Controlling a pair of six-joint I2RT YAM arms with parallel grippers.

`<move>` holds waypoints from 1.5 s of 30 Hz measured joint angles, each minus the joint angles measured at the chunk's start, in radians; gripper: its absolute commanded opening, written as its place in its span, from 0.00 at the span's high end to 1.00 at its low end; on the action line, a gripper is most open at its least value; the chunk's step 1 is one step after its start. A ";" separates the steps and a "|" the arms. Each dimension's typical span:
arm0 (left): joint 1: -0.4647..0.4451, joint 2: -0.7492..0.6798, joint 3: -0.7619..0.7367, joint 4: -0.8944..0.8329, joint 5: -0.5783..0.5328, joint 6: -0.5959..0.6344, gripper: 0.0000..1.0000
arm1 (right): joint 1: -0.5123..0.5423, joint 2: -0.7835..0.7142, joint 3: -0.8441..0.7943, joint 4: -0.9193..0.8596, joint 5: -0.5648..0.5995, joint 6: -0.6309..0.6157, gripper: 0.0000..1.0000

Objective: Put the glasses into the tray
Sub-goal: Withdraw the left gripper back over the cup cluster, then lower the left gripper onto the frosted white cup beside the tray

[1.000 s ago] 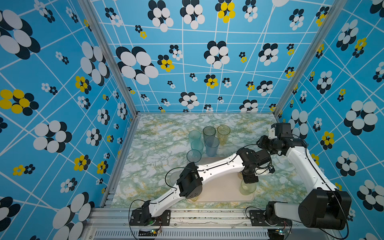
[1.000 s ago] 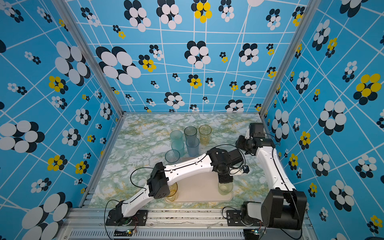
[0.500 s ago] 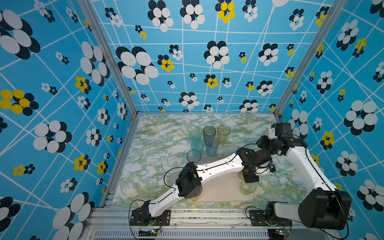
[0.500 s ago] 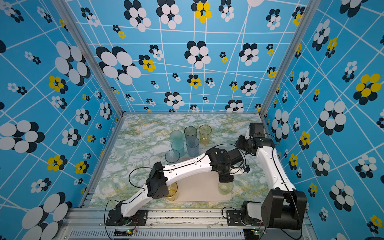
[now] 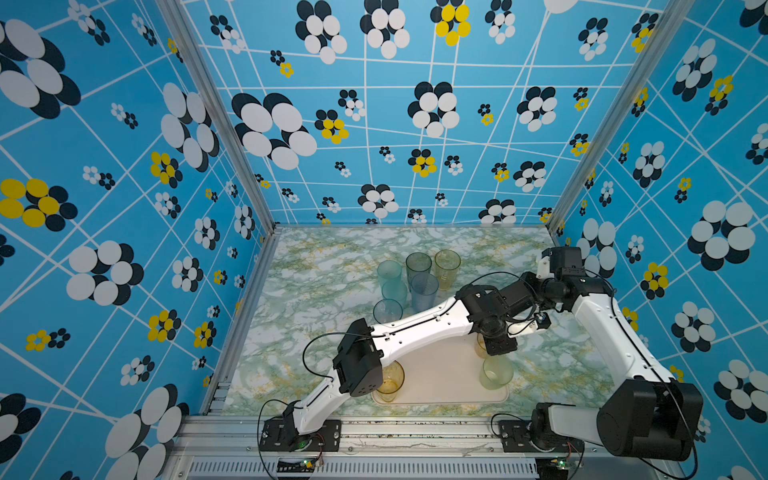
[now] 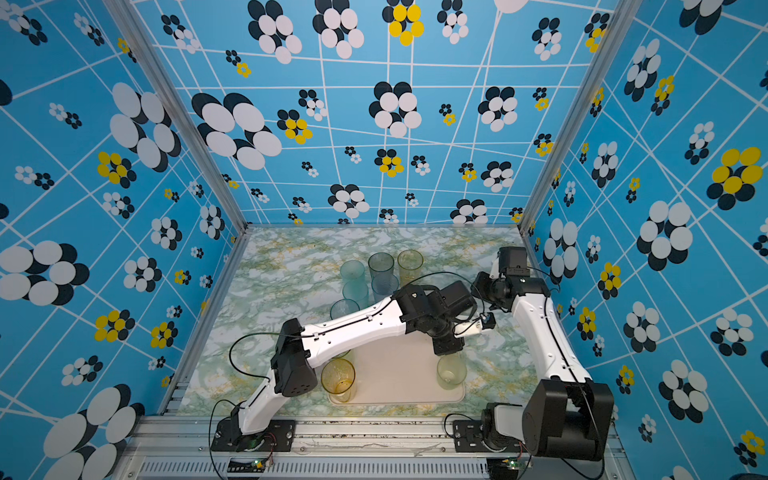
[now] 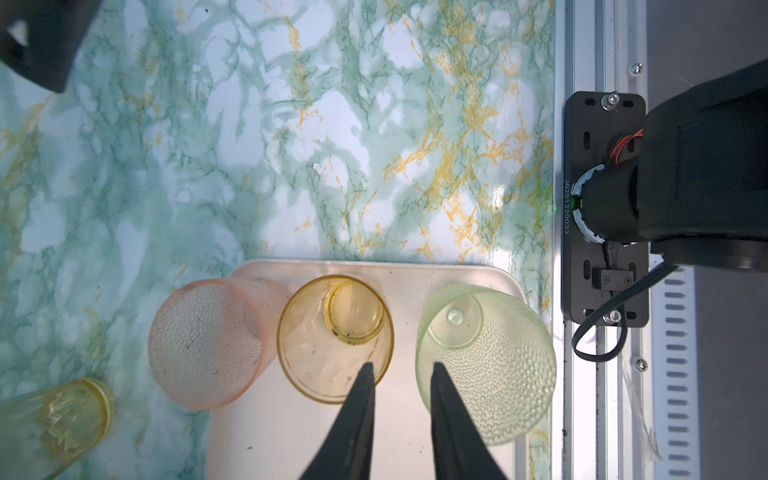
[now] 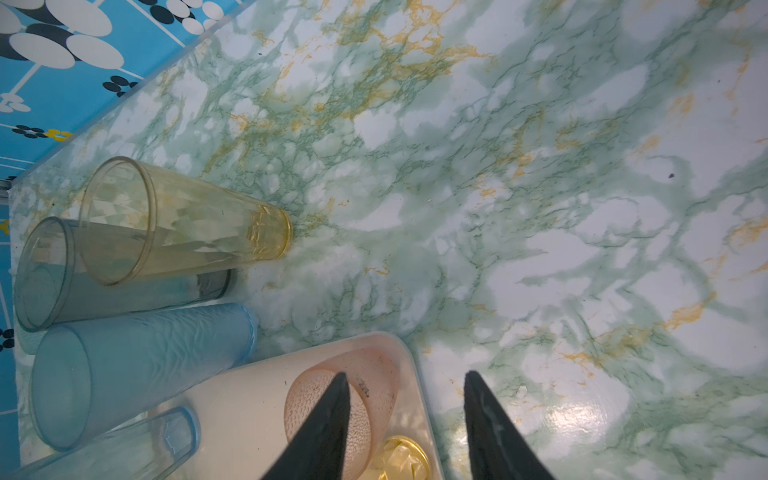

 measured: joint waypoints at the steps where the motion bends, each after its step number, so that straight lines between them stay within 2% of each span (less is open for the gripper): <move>1: 0.007 -0.026 -0.031 0.020 -0.001 -0.004 0.74 | 0.000 -0.002 -0.001 0.000 0.000 0.000 0.53; 7: 0.078 -0.257 -0.293 0.202 -0.009 -0.088 0.74 | 0.000 -0.008 -0.026 0.003 0.000 -0.005 0.53; 13: 0.248 -0.520 -0.509 0.317 -0.055 -0.216 0.76 | -0.005 -0.012 -0.030 0.003 0.000 -0.023 0.53; 19: 0.358 -0.739 -0.628 0.262 -0.196 -0.296 0.75 | -0.005 -0.043 -0.044 0.002 -0.008 -0.034 0.53; 22: 0.413 -0.849 -0.695 0.224 -0.235 -0.337 0.75 | -0.005 -0.055 -0.048 0.002 -0.013 -0.038 0.53; 26: 0.529 -0.983 -0.813 0.167 -0.276 -0.400 0.75 | -0.005 -0.060 -0.049 0.002 -0.016 -0.045 0.53; 32: 0.629 -1.048 -0.978 0.101 -0.272 -0.492 0.75 | -0.005 -0.061 -0.066 0.003 -0.039 -0.050 0.53; 41: 0.638 -1.048 -1.151 0.026 -0.218 -0.640 0.76 | -0.005 -0.061 -0.075 0.003 -0.064 -0.050 0.53; 45: 0.638 -1.091 -1.210 0.006 -0.188 -0.698 0.77 | -0.005 -0.061 -0.080 0.003 -0.069 -0.050 0.53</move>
